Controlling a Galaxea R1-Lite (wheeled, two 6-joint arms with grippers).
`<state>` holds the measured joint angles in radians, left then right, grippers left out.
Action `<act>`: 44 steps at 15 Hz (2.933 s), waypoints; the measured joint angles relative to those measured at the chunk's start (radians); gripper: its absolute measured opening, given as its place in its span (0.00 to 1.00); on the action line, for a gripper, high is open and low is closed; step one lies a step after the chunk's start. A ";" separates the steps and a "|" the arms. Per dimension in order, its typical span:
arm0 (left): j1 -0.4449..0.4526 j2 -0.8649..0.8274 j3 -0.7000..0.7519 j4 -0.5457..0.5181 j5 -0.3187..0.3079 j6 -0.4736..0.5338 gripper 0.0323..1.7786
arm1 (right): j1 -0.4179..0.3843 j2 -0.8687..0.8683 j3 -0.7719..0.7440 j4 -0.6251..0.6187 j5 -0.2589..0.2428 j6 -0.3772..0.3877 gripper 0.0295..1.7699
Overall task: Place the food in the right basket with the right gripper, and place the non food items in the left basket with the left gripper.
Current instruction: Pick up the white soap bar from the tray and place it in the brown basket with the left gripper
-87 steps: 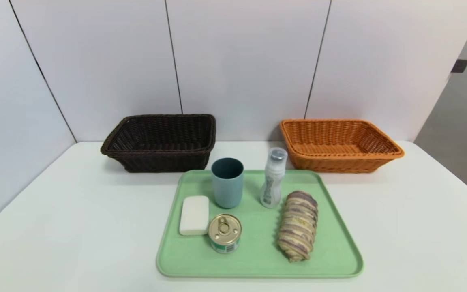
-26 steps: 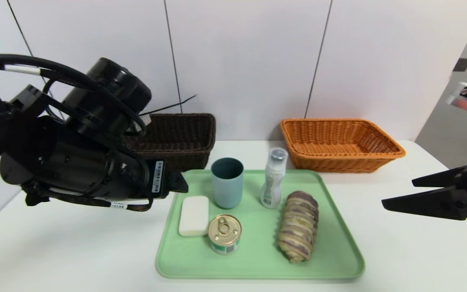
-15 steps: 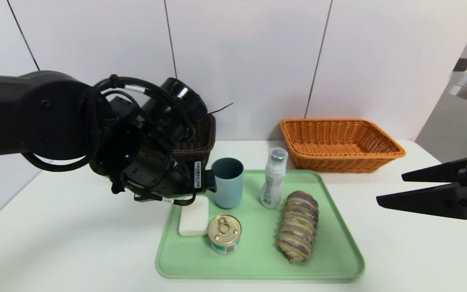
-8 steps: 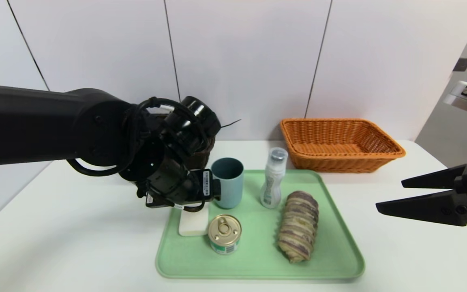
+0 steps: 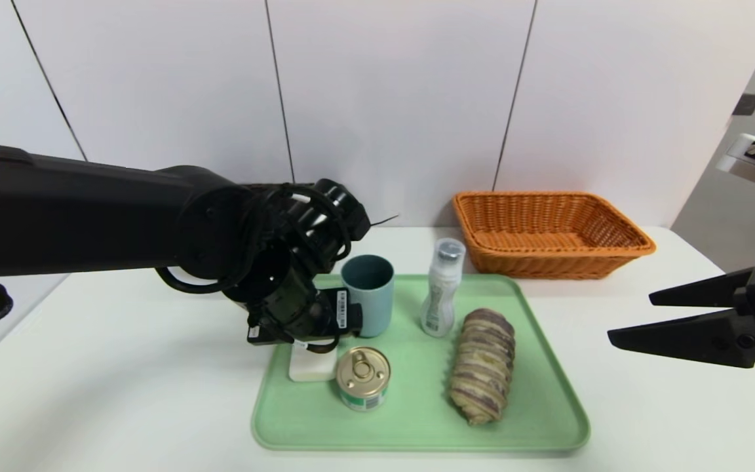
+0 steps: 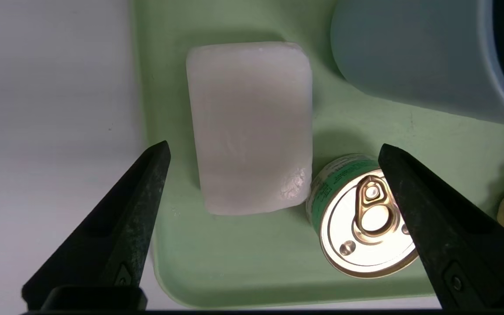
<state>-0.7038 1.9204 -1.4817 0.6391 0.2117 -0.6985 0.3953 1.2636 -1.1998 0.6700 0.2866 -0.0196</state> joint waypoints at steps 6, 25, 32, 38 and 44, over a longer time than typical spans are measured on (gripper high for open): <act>0.001 0.039 -0.001 -0.002 0.054 0.002 0.95 | -0.002 -0.007 0.019 0.000 -0.002 0.000 0.97; 0.003 0.102 -0.009 -0.012 0.058 -0.005 0.62 | -0.005 -0.019 0.032 -0.002 -0.003 0.000 0.97; 0.003 0.087 -0.009 -0.005 0.058 -0.004 0.54 | -0.005 -0.019 0.034 -0.002 -0.002 0.000 0.97; 0.009 -0.014 -0.008 0.023 0.131 0.004 0.54 | -0.005 -0.023 0.032 -0.002 -0.002 0.001 0.97; 0.072 -0.159 -0.024 0.047 0.150 0.107 0.54 | -0.005 -0.025 0.032 -0.002 -0.001 0.000 0.97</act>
<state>-0.6321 1.7611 -1.5062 0.6860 0.3613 -0.5917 0.3906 1.2383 -1.1674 0.6677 0.2857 -0.0196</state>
